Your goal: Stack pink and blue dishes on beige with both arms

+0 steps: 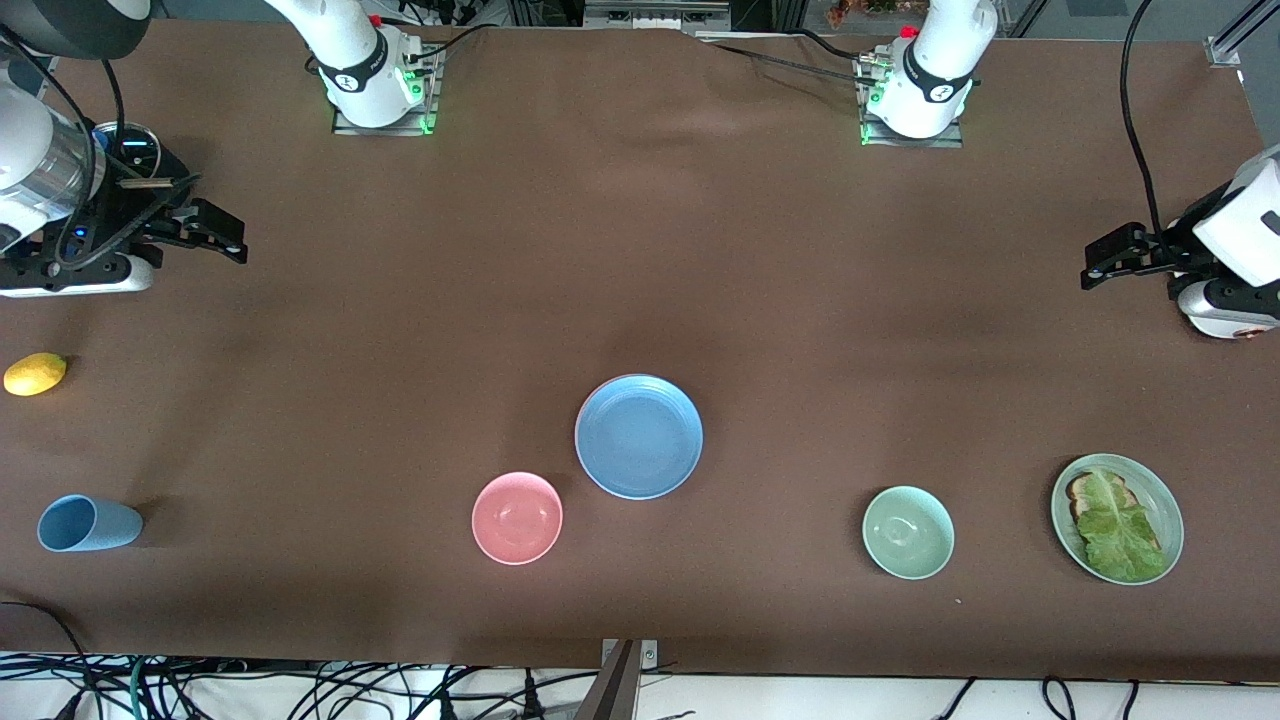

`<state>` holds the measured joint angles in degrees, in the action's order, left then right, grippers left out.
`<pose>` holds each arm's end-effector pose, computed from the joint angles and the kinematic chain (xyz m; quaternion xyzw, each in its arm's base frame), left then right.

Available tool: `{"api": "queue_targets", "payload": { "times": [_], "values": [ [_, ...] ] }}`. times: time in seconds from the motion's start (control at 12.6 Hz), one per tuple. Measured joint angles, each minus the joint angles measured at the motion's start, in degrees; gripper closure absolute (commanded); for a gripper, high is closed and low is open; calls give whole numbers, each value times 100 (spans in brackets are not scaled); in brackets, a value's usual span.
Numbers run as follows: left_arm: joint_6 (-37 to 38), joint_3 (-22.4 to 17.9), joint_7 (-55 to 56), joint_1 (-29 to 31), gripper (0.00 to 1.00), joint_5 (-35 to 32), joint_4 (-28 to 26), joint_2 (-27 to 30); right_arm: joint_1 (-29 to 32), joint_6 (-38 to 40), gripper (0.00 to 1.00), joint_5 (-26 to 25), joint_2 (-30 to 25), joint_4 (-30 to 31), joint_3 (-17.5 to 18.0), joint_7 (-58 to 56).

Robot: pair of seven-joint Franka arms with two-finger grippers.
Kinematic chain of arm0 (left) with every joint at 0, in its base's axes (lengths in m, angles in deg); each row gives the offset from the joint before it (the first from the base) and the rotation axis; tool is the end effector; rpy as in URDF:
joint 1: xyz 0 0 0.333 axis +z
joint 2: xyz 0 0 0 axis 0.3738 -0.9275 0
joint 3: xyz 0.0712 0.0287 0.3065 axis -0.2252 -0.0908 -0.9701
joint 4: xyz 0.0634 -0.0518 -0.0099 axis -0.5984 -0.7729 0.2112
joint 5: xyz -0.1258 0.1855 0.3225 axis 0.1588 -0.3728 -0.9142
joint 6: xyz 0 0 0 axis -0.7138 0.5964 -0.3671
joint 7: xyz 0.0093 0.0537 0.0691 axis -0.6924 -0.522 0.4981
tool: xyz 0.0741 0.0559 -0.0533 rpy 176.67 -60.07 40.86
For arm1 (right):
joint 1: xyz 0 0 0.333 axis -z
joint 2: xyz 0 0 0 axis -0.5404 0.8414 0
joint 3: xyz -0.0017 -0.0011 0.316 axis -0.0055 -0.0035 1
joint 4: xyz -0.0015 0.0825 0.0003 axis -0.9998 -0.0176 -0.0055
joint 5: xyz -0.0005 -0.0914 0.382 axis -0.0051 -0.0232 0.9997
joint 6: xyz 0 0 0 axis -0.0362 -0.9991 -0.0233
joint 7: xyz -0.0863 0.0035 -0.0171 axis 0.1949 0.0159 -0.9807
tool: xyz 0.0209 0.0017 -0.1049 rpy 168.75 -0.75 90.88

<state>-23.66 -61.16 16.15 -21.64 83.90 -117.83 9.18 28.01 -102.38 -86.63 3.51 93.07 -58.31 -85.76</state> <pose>0.5808 0.0095 0.5783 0.9983 -0.0519 -0.0264 0.0039 0.5686 0.0472 0.5799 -0.9990 -0.0300 0.0320 0.0008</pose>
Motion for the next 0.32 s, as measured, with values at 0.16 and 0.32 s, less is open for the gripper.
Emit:
{"api": "queue_targets", "payload": {
  "times": [0.16,0.32],
  "values": [
    [0,-4,0,4,0,0,0,0,46,-6,0,0,30,-59,-74,-57],
    [0,-7,0,5,0,0,0,0,53,-6,0,0,70,-96,-72,-66]
  ]
}}
